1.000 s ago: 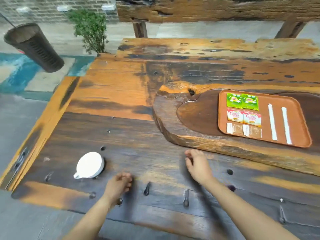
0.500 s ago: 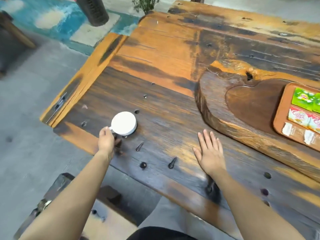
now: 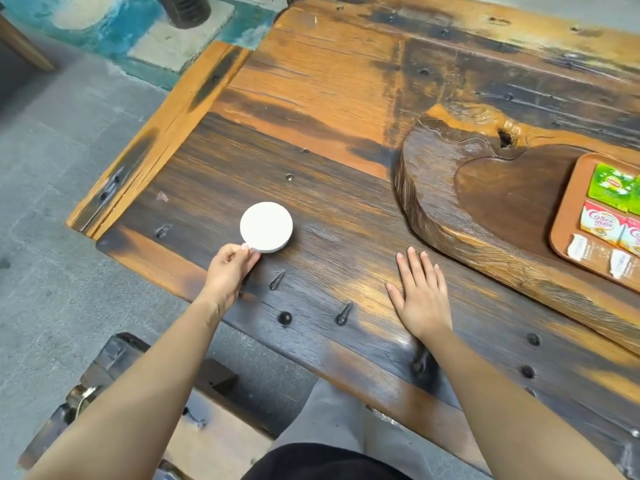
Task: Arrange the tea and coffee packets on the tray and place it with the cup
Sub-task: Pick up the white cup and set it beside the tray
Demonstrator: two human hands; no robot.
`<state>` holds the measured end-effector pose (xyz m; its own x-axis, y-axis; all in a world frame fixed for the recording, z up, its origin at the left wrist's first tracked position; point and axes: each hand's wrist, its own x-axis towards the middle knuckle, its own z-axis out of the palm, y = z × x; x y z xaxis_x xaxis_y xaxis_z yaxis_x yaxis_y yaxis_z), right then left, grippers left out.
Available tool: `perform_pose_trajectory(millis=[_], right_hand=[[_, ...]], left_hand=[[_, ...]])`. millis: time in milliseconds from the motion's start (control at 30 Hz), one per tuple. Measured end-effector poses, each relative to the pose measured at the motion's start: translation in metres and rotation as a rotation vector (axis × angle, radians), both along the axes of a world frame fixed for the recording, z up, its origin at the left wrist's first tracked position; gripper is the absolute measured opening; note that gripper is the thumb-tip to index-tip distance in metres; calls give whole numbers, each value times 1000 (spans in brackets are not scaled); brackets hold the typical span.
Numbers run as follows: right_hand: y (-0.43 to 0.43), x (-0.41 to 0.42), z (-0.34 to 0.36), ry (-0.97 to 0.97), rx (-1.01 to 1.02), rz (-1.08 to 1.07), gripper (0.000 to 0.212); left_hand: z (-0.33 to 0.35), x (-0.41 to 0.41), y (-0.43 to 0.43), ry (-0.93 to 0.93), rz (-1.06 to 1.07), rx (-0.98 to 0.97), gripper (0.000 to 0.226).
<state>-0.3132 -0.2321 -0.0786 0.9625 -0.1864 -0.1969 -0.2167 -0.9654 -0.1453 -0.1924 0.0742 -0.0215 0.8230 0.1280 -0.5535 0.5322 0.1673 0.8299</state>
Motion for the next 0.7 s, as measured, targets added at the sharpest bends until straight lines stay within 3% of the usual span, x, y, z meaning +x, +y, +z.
perform_pose_trajectory(millis=[333, 700], right_hand=[[-34, -27, 5, 16, 34, 69, 66], [-77, -94, 9, 8, 74, -235, 58]], left_hand=[[31, 3, -77, -164, -344, -67, 21], [61, 17, -207, -198, -736, -90, 17]])
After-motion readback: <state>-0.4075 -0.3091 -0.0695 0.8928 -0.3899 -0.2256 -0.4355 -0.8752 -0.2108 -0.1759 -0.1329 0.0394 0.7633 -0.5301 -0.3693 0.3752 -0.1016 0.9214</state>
